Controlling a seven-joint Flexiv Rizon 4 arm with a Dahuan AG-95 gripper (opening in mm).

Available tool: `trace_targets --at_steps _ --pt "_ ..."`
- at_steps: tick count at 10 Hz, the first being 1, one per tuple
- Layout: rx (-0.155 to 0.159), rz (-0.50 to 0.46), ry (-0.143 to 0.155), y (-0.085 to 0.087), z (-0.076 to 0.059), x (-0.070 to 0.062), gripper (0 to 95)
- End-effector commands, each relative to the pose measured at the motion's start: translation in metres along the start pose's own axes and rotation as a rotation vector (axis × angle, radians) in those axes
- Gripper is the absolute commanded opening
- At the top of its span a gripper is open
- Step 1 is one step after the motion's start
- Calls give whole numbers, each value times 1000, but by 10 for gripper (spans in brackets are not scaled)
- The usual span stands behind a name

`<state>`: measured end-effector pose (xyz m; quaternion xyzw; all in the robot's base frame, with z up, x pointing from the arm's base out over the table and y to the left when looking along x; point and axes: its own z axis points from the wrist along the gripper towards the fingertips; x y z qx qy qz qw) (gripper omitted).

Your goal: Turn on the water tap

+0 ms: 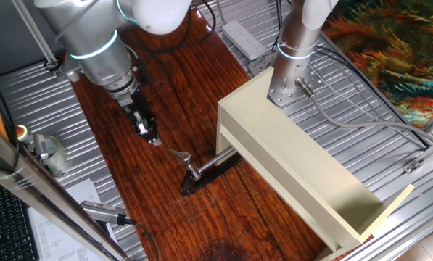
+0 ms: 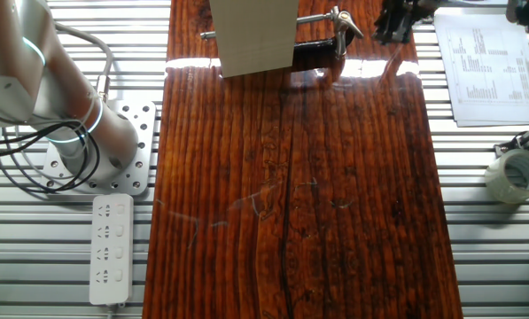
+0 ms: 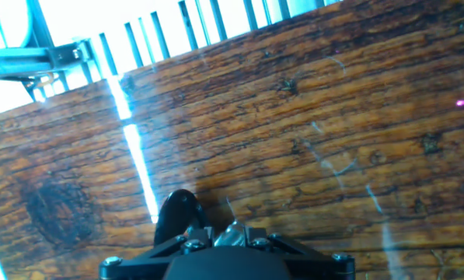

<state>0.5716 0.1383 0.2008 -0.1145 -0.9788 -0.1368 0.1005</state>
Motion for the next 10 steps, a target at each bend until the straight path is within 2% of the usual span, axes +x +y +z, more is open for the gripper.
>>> trace_targets --at_steps 1,3,4,5,6,7,8,9,10 --pt "2 -26 13 2 0 0 190" --pt "20 -212 70 1 -3 1 190" --pt "24 -506 124 2 -6 4 0" --pt "49 -808 142 4 -6 6 0" --pt "69 -1028 159 9 -6 8 0" --pt "102 -1101 173 9 -6 9 0" --pt "146 -1255 201 10 -6 9 190" --pt "190 -1458 239 13 -2 11 190" --pt "270 -1616 244 17 5 14 190"
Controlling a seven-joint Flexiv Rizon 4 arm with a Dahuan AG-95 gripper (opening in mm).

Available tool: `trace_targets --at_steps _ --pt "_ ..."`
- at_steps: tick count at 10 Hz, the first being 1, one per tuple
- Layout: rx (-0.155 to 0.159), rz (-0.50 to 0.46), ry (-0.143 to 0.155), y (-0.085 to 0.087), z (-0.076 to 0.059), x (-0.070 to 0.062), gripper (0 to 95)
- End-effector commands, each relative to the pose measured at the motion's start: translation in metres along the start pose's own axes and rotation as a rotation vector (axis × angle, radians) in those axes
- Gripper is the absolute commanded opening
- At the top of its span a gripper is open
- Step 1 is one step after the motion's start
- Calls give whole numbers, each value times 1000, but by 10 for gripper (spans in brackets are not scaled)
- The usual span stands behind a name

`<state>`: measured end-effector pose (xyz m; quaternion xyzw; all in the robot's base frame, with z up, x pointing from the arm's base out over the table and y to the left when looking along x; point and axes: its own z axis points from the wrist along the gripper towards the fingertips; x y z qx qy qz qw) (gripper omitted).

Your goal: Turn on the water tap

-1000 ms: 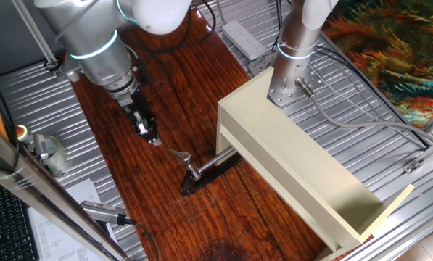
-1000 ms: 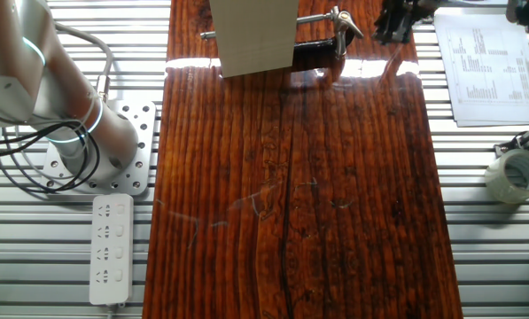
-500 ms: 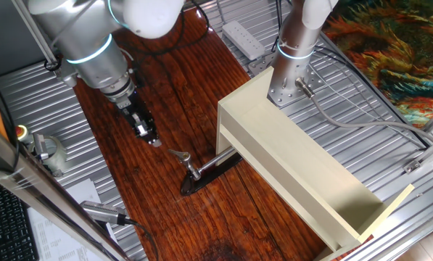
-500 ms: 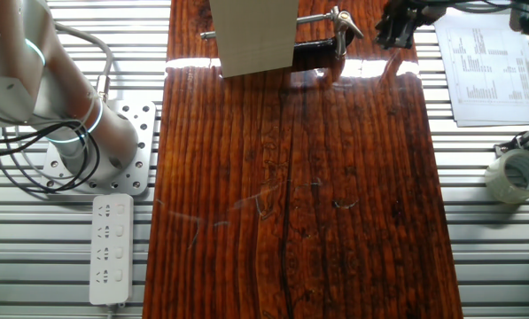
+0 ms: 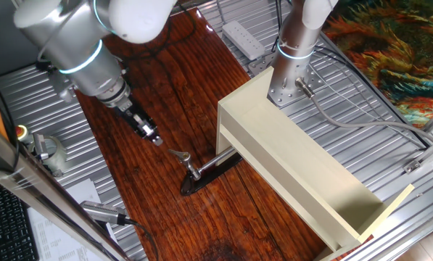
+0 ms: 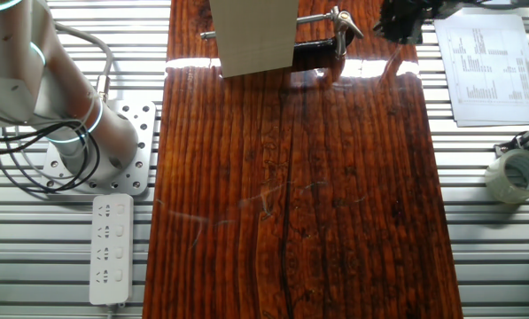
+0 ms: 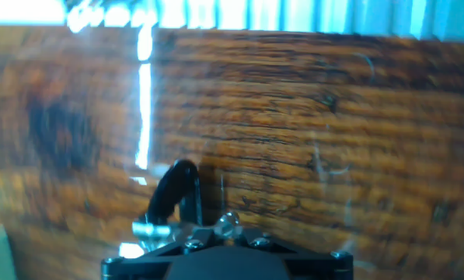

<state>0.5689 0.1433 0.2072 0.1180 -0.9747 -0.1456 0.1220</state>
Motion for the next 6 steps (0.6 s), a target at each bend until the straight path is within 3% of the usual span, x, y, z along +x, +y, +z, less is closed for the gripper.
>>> trace_targets --at_steps 1,3,4,5,6 --pt "300 -1214 184 18 13 3 190" --pt "388 -1417 165 27 28 8 190" --pt "412 -1483 143 29 33 11 190" --pt "446 -1559 140 30 38 16 190" --pt "458 -1600 138 30 42 18 190"
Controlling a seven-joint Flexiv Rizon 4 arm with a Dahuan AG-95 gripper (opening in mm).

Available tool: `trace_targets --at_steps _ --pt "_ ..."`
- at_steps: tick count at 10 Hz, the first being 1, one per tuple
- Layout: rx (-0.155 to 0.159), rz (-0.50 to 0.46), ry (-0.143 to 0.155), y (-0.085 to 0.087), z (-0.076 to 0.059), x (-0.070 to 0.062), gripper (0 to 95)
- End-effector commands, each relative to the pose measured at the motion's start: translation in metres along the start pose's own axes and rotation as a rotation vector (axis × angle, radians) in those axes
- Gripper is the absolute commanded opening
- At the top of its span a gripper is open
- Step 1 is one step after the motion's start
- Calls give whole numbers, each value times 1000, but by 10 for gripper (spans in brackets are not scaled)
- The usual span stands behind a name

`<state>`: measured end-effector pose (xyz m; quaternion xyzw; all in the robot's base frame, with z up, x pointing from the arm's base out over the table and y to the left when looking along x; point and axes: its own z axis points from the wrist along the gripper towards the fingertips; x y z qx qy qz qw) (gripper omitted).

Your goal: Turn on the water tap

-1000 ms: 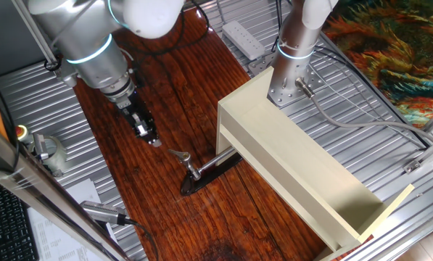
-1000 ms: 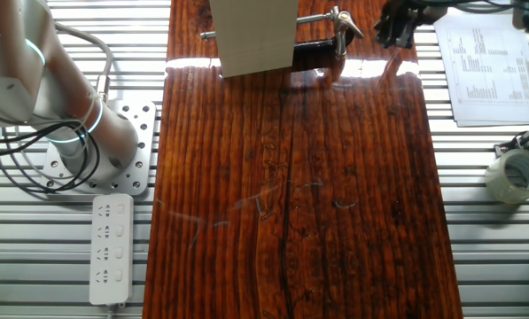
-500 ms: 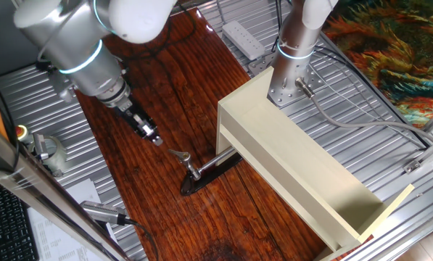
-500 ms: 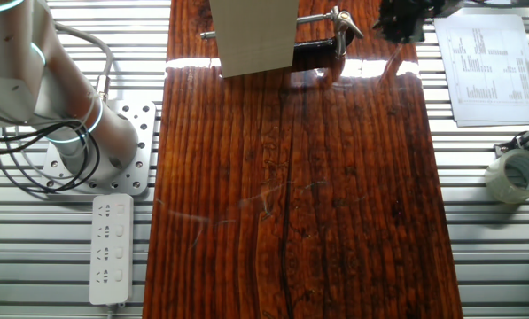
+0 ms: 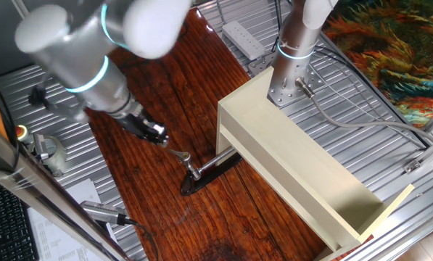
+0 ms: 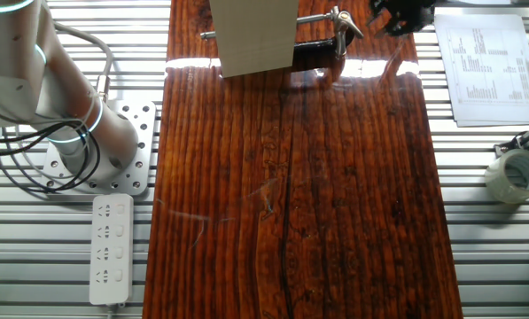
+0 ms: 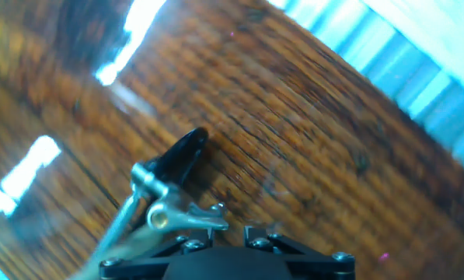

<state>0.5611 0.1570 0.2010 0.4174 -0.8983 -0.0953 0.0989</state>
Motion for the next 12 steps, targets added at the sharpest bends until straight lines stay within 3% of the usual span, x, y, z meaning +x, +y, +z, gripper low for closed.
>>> trace_targets --at_steps 1,2,4,7,10,12 --pt "331 -1058 57 28 34 3 190" --pt "348 -1101 33 29 38 6 190" --pt "397 -1158 34 34 47 9 190" --pt "416 -1257 35 37 49 9 190" --pt "447 -1290 35 36 49 11 190" --pt "452 -1300 36 34 49 12 190"
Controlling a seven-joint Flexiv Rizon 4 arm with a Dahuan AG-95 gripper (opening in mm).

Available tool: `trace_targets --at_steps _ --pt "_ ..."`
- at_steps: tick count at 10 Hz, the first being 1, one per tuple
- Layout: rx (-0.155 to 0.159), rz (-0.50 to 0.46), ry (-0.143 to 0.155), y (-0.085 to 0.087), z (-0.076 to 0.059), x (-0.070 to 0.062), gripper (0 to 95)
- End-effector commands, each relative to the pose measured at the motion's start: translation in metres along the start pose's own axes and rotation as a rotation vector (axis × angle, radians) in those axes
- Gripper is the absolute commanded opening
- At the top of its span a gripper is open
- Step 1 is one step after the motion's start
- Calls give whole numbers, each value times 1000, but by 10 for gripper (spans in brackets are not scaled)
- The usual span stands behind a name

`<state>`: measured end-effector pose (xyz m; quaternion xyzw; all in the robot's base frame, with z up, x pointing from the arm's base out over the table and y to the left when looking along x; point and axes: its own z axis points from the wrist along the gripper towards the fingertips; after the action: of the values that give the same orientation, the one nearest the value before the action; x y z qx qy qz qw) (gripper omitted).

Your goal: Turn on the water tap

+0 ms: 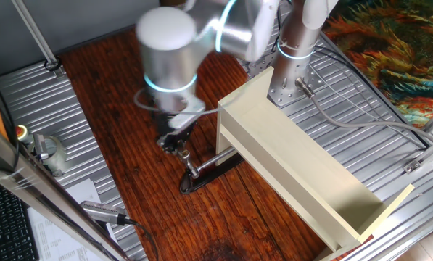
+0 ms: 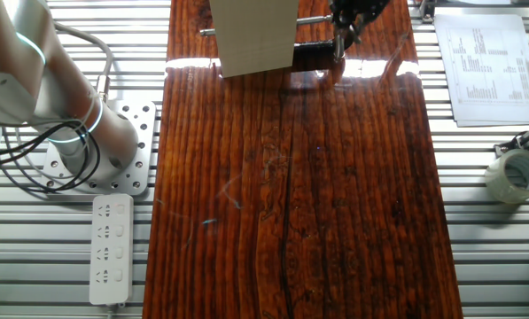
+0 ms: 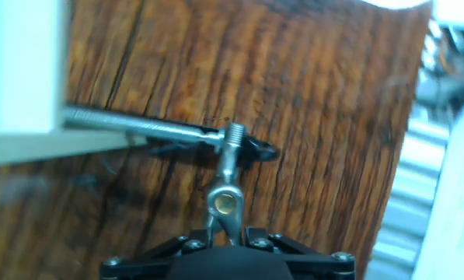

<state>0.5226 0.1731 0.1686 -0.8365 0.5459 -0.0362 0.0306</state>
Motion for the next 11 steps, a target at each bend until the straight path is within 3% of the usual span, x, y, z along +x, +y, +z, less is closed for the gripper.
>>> trace_targets --at_steps 1,2,4,5,11 --pt "72 -194 7 6 3 -1 190" --pt "81 -197 10 6 3 1 190" --pt "100 -186 -22 -1 2 16 190" --pt "102 -179 -31 -5 3 16 0" --pt "84 -169 -36 -8 5 15 0"
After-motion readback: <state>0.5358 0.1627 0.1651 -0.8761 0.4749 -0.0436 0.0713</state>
